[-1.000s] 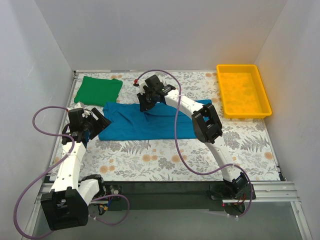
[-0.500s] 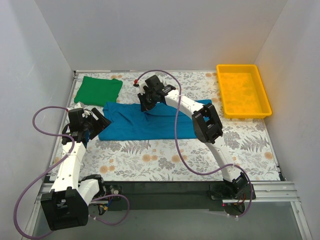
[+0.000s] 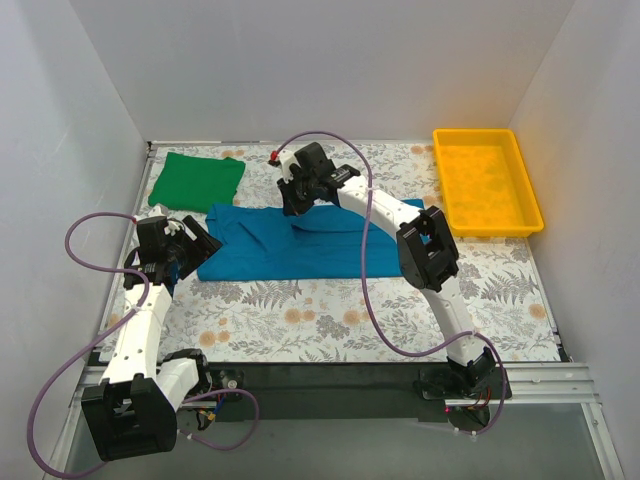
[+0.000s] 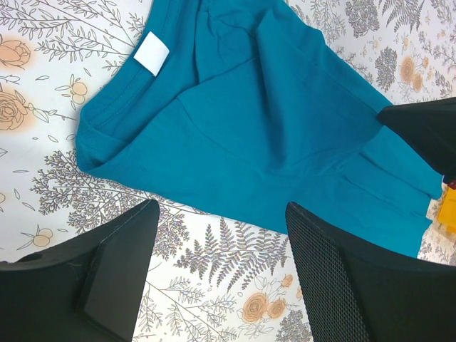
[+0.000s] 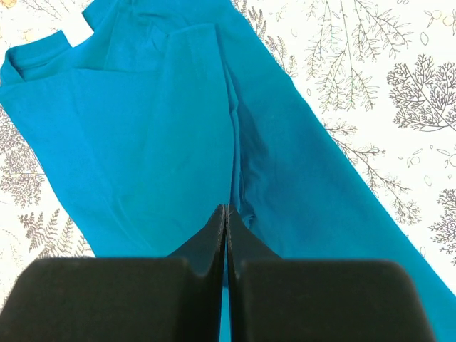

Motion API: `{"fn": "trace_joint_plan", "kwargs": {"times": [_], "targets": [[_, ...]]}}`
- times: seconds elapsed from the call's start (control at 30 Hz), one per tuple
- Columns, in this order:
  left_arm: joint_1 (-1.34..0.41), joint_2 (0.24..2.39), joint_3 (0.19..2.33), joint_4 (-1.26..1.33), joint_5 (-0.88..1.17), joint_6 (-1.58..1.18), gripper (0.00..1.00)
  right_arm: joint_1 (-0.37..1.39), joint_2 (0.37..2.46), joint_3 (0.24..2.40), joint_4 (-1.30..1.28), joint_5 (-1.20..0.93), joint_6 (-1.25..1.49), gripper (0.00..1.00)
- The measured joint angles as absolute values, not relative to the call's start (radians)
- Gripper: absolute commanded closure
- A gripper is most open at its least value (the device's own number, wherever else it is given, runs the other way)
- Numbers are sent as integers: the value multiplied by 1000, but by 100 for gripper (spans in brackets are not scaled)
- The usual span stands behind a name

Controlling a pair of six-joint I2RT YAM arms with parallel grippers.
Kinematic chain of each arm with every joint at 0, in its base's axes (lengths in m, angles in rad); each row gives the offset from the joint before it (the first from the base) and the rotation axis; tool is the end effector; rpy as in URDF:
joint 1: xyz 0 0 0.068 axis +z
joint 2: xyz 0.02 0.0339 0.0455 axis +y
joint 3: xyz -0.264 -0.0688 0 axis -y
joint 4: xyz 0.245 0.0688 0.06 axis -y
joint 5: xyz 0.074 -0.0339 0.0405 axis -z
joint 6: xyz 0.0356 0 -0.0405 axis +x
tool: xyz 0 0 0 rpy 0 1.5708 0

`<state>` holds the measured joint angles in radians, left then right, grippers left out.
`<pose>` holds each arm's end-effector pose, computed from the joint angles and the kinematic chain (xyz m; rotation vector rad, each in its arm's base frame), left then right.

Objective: Fold and stack the t-shirts

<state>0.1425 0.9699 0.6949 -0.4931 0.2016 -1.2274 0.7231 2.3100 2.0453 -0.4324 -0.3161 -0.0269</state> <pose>0.2001 0.0215 0.2468 -1.4681 1.9635 -0.7488 0.3921 0.3608 0.2332 -1.0123 2.0995 0.7185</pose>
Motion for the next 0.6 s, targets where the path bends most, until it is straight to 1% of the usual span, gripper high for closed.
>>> {"fn": "trace_joint_plan", "kwargs": {"times": [0.4, 0.6], "targets": [[142, 970, 695, -493, 201, -1227, 30, 717, 2291, 1936, -409, -284, -33, 99], [142, 970, 695, -493, 201, -1227, 30, 707, 2270, 1914, -404, -267, -34, 99]]}}
